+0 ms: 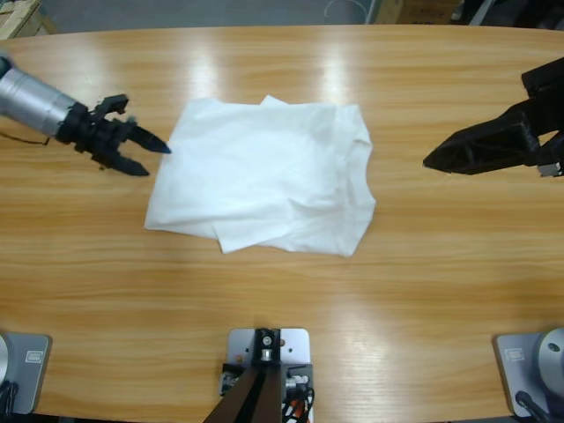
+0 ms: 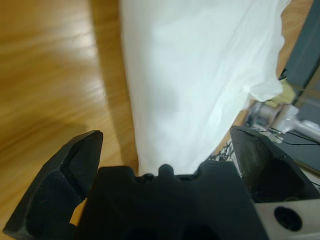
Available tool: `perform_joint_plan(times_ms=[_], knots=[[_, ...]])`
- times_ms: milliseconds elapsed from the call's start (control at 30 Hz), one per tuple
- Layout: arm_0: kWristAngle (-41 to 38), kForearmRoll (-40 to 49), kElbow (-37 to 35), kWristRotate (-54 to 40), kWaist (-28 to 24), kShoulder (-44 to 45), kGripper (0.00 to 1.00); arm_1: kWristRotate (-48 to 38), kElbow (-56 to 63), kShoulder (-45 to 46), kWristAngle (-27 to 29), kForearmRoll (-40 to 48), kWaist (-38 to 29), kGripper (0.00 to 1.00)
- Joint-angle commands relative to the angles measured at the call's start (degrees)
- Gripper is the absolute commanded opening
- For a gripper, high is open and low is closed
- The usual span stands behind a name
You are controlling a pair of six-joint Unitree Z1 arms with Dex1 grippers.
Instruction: Fold clothes
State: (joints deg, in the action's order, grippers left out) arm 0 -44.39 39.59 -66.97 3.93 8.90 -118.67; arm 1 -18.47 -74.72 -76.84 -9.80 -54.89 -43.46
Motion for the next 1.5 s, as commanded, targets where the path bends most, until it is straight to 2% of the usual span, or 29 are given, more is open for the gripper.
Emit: perform_joint_plan(times_ms=[33, 100, 400, 667, 700, 733, 800, 833, 867, 900, 967, 1033, 1100, 1133, 1167, 1233, 1267, 1400, 1500], knots=[[2.2, -1.8, -4.3, 4.2, 4.5, -6.6, 0.915, 1.9, -1.1, 0.6, -1.9, -2.2, 3.0, 0.987], [2.3, -2.1, -4.8, 4.3, 4.5, -6.7, 0.867, 2.2, -1.1, 0.6, -2.0, -2.7, 3.5, 0.987], [1.4, -2.2, -8.5, 6.2, 5.0, -8.2, 0.858, 3.4, -2.6, 0.5, -2.7, -3.8, 5.9, 0.987], [0.7, -2.2, -11.0, 8.0, 8.7, -9.1, 0.857, 3.5, -3.1, 1.0, -2.8, -4.7, 6.4, 0.987], [0.7, -2.2, -11.1, 8.1, 9.0, -9.2, 0.821, 3.5, -3.0, 1.1, -2.8, -4.8, 6.5, 0.986], [0.4, -2.2, -11.2, 8.2, 9.1, -9.5, 0.694, 3.4, -3.0, 1.2, -2.8, -4.8, 6.6, 0.982], [-0.3, -2.1, -11.2, 8.2, 9.2, -10.2, 0.353, 3.4, -3.1, 1.6, -2.8, -4.9, 6.9, 0.977], [-0.3, -2.1, -11.1, 8.2, 9.3, -10.4, 0.095, 3.3, -3.0, 1.8, -2.9, -5.0, 7.1, 0.963], [-0.3, -2.1, -11.0, 8.2, 9.4, -10.5, 0.0, 3.3, -3.0, 2.1, -2.9, -5.2, 7.2, 0.919], [-0.3, -2.1, -10.8, 8.1, 9.4, -10.4, 0.0, 3.3, -3.0, 2.4, -2.9, -5.3, 7.4, 0.883], [-0.2, -2.1, -10.7, 8.0, 9.4, -9.9, 0.0, 3.3, -2.7, 2.8, -3.0, -5.7, 8.0, 0.747], [-0.1, -2.1, -10.4, 7.9, 9.4, -9.2, 0.0, 3.2, -2.7, 2.8, -3.5, -5.8, 8.2, 0.712], [-0.1, -2.1, -10.2, 7.8, 9.3, -8.6, 0.0, 3.2, -2.8, 3.0, -4.1, -5.9, 8.5, 0.564], [-0.1, -2.1, -10.0, 7.6, 9.3, -8.3, 0.0, 3.2, -2.8, 3.1, -4.4, -5.9, 8.7, 0.558], [-0.2, -2.1, -9.8, 7.4, 9.3, -8.1, 0.0, 3.2, -2.8, 3.3, -4.8, -5.8, 8.9, 0.497], [-0.6, -2.1, -9.6, 6.9, 9.3, -7.5, 0.0, 3.3, -2.8, 3.9, -5.5, -5.8, 9.2, 0.188], [-1.2, -2.1, -9.5, 6.5, 9.2, -7.3, 0.0, 3.3, -2.7, 4.1, -5.7, -5.8, 9.4, 0.082], [-2.8, -2.1, -9.2, 6.1, 8.1, -6.0, 0.0, 3.3, -2.4, 4.2, -7.0, -5.3, 10.3, 0.078], [-3.6, -2.1, -6.8, 5.4, 4.3, -4.8, 0.0, 3.2, -2.3, 4.3, -7.7, -5.2, 10.5, 0.08]])
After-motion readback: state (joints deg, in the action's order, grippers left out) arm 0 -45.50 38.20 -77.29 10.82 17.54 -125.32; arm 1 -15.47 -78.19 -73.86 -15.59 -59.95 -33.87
